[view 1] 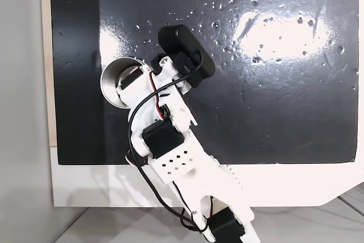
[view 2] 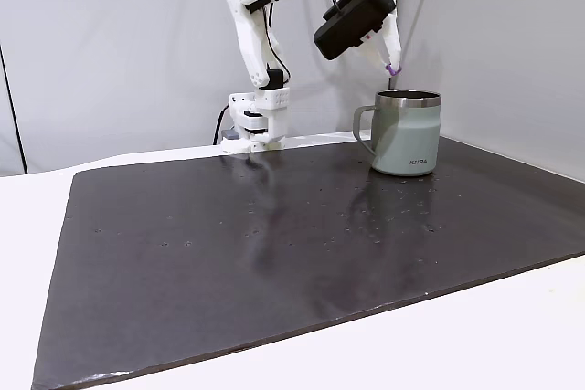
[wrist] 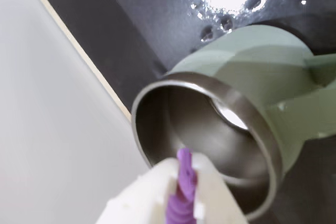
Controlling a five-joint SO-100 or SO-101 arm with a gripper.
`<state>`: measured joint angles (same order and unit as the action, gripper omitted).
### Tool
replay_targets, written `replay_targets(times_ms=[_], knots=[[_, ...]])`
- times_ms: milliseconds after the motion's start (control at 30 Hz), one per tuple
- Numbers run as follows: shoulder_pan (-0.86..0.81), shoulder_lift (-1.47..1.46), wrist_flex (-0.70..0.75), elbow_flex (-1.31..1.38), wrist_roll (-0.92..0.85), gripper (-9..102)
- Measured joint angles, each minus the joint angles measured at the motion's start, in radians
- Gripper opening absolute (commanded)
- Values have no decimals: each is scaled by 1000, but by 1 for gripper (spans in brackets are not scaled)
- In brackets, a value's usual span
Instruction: Grasp a pengrip and put it in the cup.
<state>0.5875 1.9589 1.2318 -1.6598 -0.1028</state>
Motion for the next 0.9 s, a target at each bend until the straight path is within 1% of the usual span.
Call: replay_targets(times_ms=[133, 333, 367, 500, 533, 600, 900], knots=[[12, -34, -35, 0, 31, 0], [44, -49, -38, 0, 37, 0], [41, -49, -38, 0, 37, 1], [54, -49, -35, 0, 31, 18], [64, -49, -34, 0, 26, 20], [75, -49, -34, 0, 15, 21], [84, -49, -23, 0, -3, 22]])
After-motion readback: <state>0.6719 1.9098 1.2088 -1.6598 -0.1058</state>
